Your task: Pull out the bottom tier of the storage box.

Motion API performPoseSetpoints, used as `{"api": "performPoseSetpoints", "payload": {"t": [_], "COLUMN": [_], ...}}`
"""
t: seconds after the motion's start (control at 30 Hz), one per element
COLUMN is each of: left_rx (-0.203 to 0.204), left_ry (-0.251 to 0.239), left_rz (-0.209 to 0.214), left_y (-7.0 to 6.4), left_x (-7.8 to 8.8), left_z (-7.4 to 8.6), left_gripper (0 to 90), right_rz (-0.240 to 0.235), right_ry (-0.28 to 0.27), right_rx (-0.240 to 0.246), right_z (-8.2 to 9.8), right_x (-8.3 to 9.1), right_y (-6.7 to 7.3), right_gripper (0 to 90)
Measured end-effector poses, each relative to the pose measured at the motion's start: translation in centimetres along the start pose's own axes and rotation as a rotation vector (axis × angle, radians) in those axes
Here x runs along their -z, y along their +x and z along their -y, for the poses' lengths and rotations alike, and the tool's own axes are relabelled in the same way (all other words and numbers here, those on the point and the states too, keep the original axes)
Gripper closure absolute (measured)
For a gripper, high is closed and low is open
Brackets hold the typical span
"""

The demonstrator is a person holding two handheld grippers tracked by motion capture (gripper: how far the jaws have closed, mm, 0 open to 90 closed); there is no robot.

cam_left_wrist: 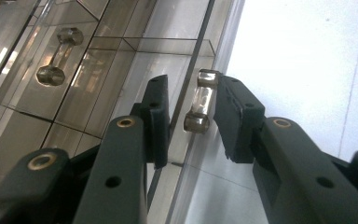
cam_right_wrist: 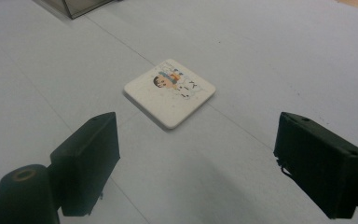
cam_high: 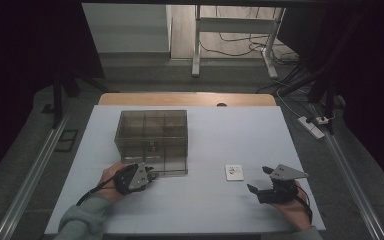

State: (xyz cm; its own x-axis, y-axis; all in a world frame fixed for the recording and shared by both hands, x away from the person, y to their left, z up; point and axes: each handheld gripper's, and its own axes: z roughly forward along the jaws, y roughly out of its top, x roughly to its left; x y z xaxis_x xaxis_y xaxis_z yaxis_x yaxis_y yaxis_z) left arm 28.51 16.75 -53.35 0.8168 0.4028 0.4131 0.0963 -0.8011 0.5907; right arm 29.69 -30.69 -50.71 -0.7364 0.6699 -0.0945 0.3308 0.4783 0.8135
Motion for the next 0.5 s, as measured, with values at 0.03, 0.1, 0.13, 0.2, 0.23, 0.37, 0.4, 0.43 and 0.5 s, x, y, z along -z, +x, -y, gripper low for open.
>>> {"api": "performPoseSetpoints", "payload": {"t": [0.03, 0.1, 0.13, 0.2, 0.23, 0.37, 0.4, 0.43, 0.5], "left_rx": [0.000, 0.002, 0.001, 0.000, -0.001, -0.002, -0.004, -0.008, -0.008], "left_ry": [0.000, -0.001, 0.003, 0.004, 0.003, 0.000, 0.001, 0.004, 0.004], "left_rz": [-0.001, -0.001, -0.001, 0.000, 0.001, 0.001, 0.001, 0.001, 0.001], "left_y": [-0.03, -0.08, -0.09, -0.22, -0.29, -0.62, -0.64, -0.65, -0.67], "left_x": [0.01, 0.00, 0.04, 0.16, 0.22, 0.39, 0.43, 0.48, 0.53], "left_z": [-0.01, -0.04, -0.05, -0.03, -0.02, 0.03, 0.05, 0.06, 0.09], "left_gripper": [65.0, 65.0, 65.0, 65.0, 65.0, 65.0, 65.0, 65.0, 65.0], "right_rz": [-0.001, -0.002, -0.002, -0.002, -0.002, -0.003, -0.004, -0.004, -0.004], "right_ry": [0.000, -0.002, -0.002, 0.000, 0.000, 0.001, 0.002, 0.002, 0.002], "right_rx": [0.001, 0.004, 0.003, 0.002, 0.003, 0.005, 0.005, 0.005, 0.005], "right_z": [-0.01, -0.02, -0.01, 0.00, 0.00, 0.00, 0.00, 0.00, 0.00], "right_x": [0.01, 0.02, 0.02, 0.02, 0.02, 0.00, 0.00, 0.00, -0.01], "right_y": [0.01, 0.02, 0.01, 0.01, 0.01, 0.02, 0.02, 0.02, 0.02], "right_gripper": [13.7, 13.7, 13.7, 13.7, 13.7, 13.7, 13.7, 13.7, 13.7]}}
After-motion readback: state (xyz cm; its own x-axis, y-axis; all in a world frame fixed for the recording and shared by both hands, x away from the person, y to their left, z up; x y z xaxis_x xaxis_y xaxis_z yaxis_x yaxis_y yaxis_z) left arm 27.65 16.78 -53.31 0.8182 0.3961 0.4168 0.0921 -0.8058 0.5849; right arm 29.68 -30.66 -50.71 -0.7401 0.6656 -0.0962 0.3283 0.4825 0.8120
